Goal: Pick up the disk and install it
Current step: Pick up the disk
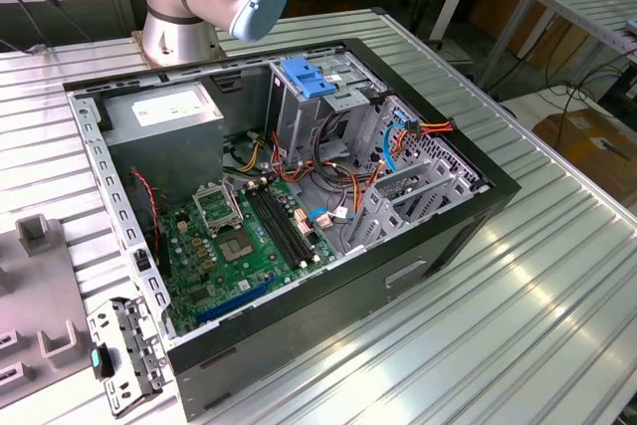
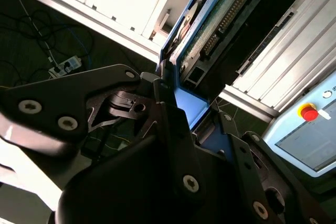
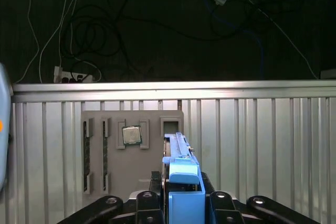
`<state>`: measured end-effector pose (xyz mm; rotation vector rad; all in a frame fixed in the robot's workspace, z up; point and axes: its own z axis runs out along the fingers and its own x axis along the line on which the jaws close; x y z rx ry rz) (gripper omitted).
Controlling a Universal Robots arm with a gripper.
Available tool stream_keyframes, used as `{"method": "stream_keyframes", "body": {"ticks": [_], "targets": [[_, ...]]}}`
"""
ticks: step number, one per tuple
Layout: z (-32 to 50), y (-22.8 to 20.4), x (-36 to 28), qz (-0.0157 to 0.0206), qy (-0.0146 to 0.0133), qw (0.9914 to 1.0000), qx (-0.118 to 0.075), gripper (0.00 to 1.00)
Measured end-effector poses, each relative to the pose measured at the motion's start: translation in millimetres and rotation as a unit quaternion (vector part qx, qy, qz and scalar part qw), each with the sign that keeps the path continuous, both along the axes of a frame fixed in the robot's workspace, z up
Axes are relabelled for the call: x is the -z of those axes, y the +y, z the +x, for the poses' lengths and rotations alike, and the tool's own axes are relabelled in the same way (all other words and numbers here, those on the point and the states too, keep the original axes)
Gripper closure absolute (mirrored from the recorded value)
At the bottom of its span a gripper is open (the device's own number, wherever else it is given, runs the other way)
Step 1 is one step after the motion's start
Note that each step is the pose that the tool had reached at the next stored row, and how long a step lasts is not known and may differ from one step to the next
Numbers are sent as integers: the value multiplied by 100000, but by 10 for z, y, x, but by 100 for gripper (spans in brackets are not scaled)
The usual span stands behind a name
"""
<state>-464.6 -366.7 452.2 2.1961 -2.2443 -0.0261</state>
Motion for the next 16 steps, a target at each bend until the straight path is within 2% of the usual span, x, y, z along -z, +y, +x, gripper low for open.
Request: {"method": "stream_keyframes", "body": {"ticks": [6, 10, 16], "targets": [[-1, 0, -4, -4, 7, 100000, 4, 63], [0, 0, -150, 12, 1, 100000, 3, 63], [0, 0, -203, 11, 4, 100000, 0, 63]]}}
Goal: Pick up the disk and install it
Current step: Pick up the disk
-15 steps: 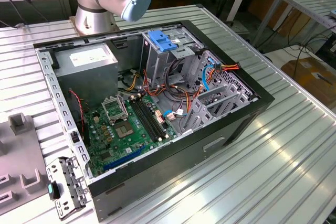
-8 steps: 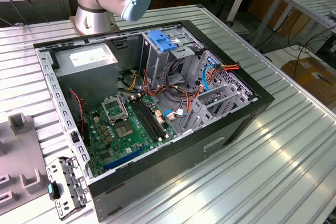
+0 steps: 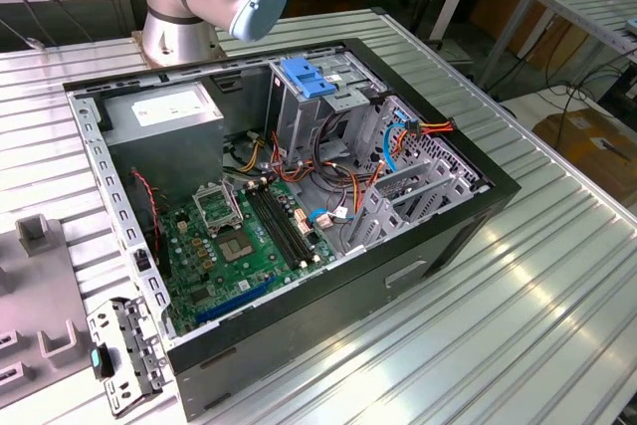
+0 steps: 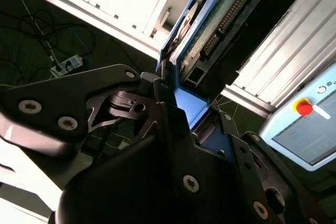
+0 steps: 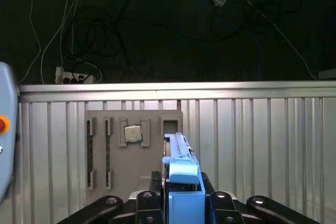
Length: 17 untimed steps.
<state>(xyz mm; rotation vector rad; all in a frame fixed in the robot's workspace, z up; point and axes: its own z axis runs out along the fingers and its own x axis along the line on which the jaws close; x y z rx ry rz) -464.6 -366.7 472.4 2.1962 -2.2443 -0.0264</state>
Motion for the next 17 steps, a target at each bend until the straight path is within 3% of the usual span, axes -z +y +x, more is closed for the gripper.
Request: {"method": "stream_keyframes", "body": {"ticks": [17], "targets": [[0, 0, -145, 1, 3, 100000, 1, 63]]}}
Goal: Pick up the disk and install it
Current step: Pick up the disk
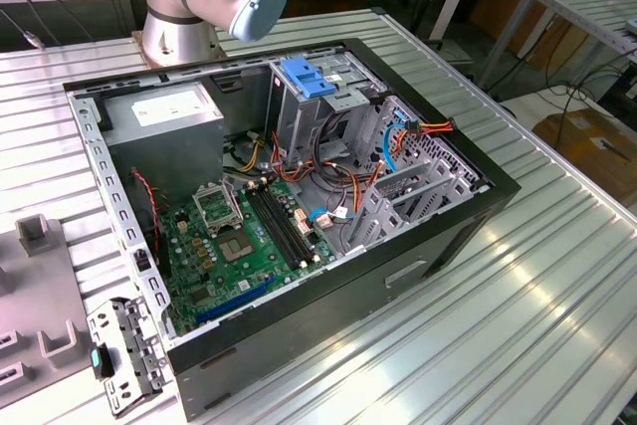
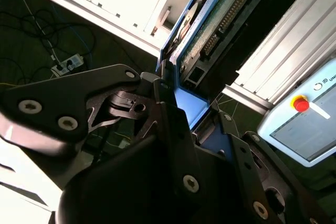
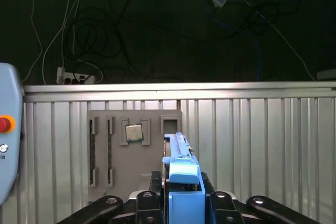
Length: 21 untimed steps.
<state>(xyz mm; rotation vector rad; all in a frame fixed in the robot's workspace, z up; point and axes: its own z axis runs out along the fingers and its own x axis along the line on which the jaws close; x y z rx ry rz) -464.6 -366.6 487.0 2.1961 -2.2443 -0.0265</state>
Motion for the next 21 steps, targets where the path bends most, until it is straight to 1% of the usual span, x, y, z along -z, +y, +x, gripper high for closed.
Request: {"method": "stream_keyframes", "body": {"ticks": [5, 7, 13, 15, 21], "targets": [[0, 0, -67, 2, 0, 100000, -1, 63], [0, 0, -85, 3, -4, 100000, 1, 63], [0, 0, -171, 0, 10, 100000, 1, 63], [1, 0, -182, 5, 36, 100000, 2, 63], [13, 0, -185, -5, 76, 100000, -5, 63]]}}
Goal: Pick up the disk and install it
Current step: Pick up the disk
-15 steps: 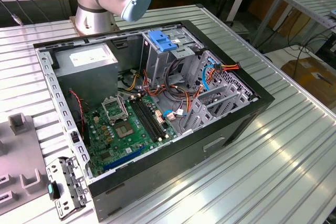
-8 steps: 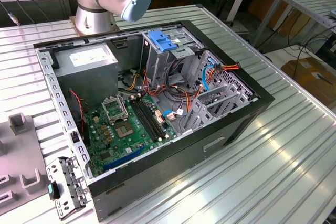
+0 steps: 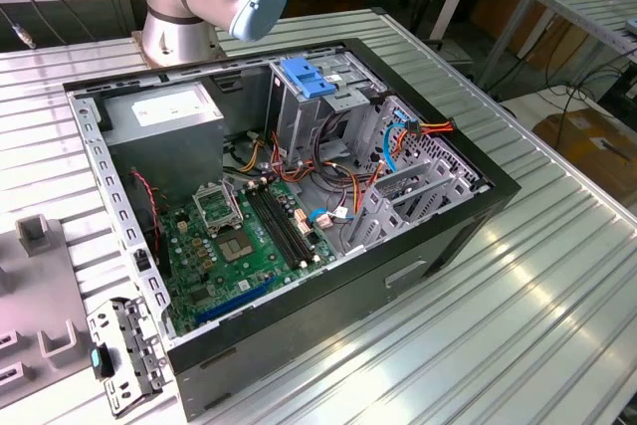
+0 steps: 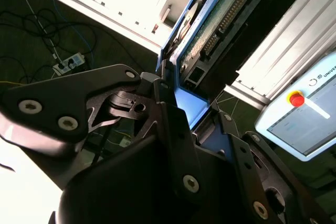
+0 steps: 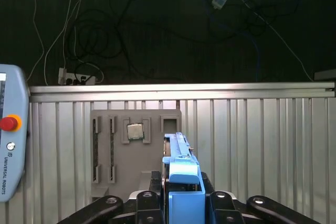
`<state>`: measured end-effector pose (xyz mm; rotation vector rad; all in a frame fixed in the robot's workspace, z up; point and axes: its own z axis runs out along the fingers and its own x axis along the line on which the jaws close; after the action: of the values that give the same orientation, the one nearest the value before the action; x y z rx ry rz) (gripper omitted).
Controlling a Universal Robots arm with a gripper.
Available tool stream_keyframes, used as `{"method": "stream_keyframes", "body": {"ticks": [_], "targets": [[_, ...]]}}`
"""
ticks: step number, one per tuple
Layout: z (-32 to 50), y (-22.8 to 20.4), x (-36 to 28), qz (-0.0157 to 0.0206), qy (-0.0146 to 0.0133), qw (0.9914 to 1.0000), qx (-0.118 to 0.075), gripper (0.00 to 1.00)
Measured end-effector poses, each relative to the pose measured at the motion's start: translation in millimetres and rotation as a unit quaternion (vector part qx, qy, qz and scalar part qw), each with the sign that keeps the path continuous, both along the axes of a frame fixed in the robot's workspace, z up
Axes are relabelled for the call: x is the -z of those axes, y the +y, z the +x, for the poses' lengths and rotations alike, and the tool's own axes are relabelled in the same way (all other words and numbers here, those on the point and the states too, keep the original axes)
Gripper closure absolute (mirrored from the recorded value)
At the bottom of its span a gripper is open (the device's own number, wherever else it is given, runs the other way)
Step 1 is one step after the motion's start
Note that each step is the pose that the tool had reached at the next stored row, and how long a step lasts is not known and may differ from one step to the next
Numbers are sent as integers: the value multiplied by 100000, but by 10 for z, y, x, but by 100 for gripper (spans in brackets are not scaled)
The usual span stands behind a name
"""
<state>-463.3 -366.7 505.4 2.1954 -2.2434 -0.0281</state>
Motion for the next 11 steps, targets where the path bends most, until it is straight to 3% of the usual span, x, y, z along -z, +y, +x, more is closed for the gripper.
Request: {"method": "stream_keyframes", "body": {"ticks": [11], "targets": [[163, 0, 2, 7, -12, 100000, 7, 63]]}}
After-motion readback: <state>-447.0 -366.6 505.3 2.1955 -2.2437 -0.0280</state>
